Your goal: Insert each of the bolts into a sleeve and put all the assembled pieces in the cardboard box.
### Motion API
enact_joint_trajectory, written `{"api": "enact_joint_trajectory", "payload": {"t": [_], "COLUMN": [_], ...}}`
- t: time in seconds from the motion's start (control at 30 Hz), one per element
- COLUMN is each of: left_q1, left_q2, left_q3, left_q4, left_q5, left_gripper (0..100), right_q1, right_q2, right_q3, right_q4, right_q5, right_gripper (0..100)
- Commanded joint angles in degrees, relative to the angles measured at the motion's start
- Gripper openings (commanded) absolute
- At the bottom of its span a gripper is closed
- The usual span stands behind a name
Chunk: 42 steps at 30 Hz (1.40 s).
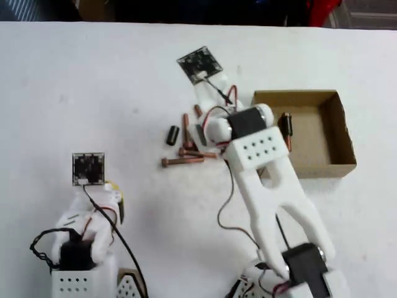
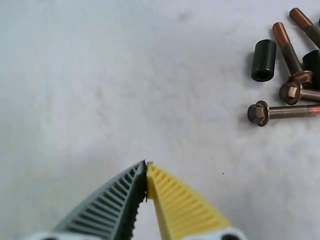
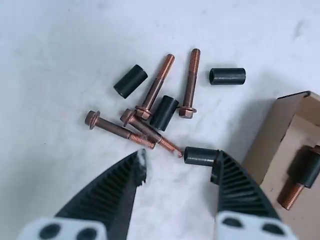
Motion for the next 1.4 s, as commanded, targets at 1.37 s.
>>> {"api": "enact_joint_trajectory", "payload": {"t": [1.37], "left_q1": [-0.6], "left_q2": [-0.5], "left_q3": [-0.5], "left_q4": [0.3], "left_q5": [-0.5], "left_gripper": [2], "right_q1": [0.9], "right_q2": [29.6], "right_q3": [-5.4], "right_q4": [-20.7], "right_q5": [-20.7], "right_gripper": [7.7]}}
